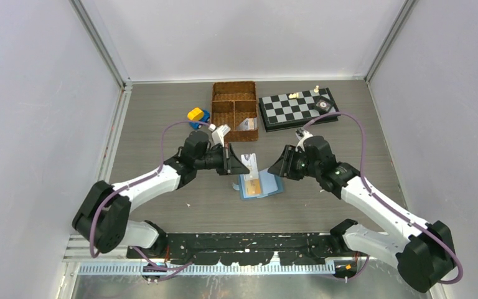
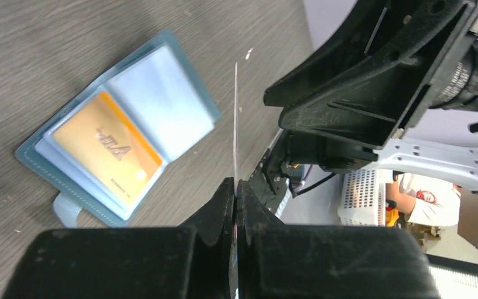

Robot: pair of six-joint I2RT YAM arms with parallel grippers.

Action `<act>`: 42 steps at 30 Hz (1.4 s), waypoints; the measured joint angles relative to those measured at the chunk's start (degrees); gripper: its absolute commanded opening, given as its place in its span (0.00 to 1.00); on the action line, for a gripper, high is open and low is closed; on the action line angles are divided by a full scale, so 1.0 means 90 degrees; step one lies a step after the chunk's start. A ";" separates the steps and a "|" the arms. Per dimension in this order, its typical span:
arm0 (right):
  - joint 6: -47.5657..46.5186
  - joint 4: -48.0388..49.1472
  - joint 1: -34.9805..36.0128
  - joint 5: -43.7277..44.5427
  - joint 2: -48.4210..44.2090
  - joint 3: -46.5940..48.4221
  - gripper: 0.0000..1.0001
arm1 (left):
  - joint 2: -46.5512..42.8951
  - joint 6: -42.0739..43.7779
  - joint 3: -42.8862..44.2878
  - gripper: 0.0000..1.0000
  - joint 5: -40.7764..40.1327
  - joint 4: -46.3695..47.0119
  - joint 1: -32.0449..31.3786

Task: Put the credit cards into the card holder
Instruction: Insert the credit card into the card holder.

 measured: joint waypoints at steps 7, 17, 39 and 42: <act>-0.0029 -0.0364 0.0148 0.0437 0.0697 0.0000 0.45 | 0.0811 -0.0131 0.0000 0.00 -0.0039 -0.0044 -0.0087; -0.0253 -0.0457 0.0270 0.0763 0.1384 0.0002 0.47 | 0.1452 -0.0109 0.0000 0.00 -0.0058 -0.0044 -0.0194; -0.0355 -0.0301 0.0323 0.0954 0.2300 0.0015 0.15 | 0.2144 -0.0017 0.0073 0.00 -0.0085 0.0090 -0.0228; -0.0321 -0.0396 0.0325 0.1064 0.2436 0.0039 0.13 | 0.2181 -0.0022 0.0073 0.00 -0.0085 0.0146 -0.0236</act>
